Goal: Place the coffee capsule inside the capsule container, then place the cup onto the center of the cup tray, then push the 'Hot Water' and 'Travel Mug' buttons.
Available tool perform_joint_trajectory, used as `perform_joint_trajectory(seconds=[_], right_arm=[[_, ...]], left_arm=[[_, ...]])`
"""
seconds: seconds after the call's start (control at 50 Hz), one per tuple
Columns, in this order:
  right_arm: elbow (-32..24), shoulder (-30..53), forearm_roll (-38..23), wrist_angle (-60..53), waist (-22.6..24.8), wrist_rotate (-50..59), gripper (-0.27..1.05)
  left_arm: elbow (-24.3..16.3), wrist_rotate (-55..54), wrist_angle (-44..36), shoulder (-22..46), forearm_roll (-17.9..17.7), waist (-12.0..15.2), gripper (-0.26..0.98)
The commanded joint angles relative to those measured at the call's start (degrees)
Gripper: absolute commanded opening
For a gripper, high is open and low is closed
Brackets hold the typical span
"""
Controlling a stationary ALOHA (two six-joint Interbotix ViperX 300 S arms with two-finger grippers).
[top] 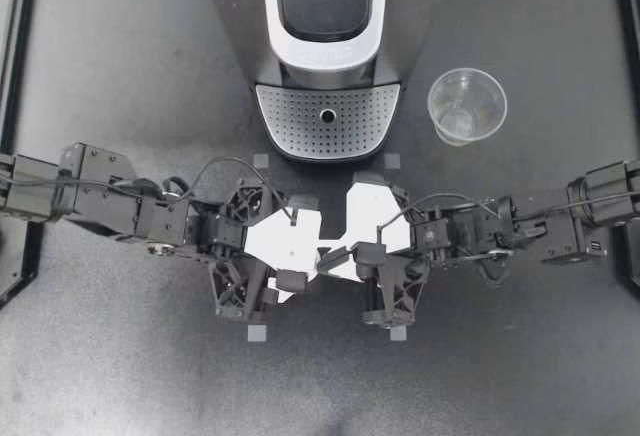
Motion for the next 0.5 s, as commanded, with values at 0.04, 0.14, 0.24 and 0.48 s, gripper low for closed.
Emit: perform_joint_trajectory(seconds=[0.04,0.14,0.24,0.48], right_arm=[[-0.4,-4.3,0.1,-0.7,0.4,0.4,0.08],[1.1,-7.9,0.3,-2.6,-0.5,1.5,0.08],[3.6,-12.2,0.4,-7.6,-2.3,3.8,0.08],[9.0,-19.1,0.6,-22.4,-9.0,8.4,0.08]], left_arm=[[-0.5,-0.3,-0.4,-3.0,-0.1,0.1,0.44],[0.6,-0.9,-0.6,-5.0,-0.3,0.0,0.44],[2.1,-1.2,-2.4,-7.4,-0.6,0.0,0.44],[6.9,-2.5,-10.2,-13.5,-1.4,0.1,0.44]])
